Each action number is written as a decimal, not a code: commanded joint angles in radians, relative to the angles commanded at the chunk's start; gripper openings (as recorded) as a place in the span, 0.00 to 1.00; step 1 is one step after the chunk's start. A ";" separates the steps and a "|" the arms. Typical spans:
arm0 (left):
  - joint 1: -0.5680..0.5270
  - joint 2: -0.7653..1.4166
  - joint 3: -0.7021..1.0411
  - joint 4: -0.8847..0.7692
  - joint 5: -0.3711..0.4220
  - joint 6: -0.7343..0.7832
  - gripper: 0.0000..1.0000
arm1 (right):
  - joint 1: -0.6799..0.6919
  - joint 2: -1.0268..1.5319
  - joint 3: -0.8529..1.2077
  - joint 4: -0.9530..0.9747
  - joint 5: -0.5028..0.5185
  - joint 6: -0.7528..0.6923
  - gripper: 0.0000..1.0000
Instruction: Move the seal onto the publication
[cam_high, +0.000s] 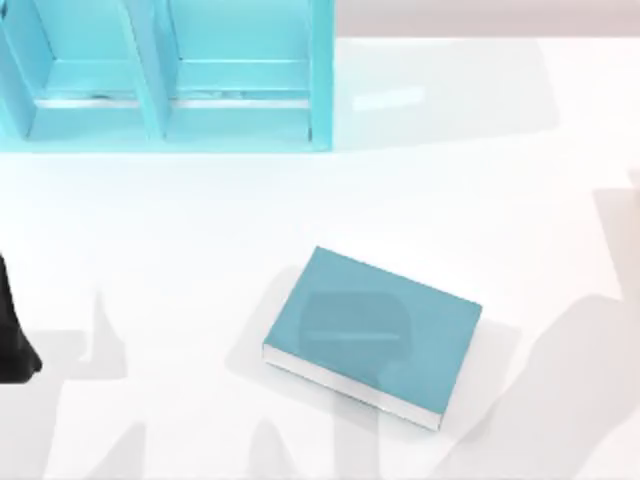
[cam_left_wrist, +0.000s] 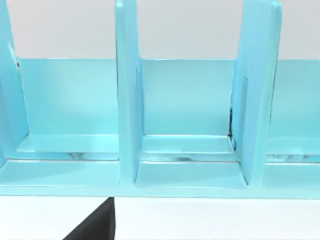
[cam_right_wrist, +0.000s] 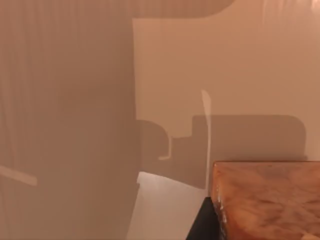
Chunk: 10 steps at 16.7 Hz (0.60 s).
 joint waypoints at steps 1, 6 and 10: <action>0.000 0.000 0.000 0.000 0.000 0.000 1.00 | 0.000 0.000 0.000 0.000 0.000 0.000 0.00; 0.000 0.000 0.000 0.000 0.000 0.000 1.00 | -0.019 -0.032 0.038 -0.019 -0.016 0.009 0.00; 0.000 0.000 0.000 0.000 0.000 0.000 1.00 | 0.044 -0.136 0.213 -0.173 -0.056 0.099 0.00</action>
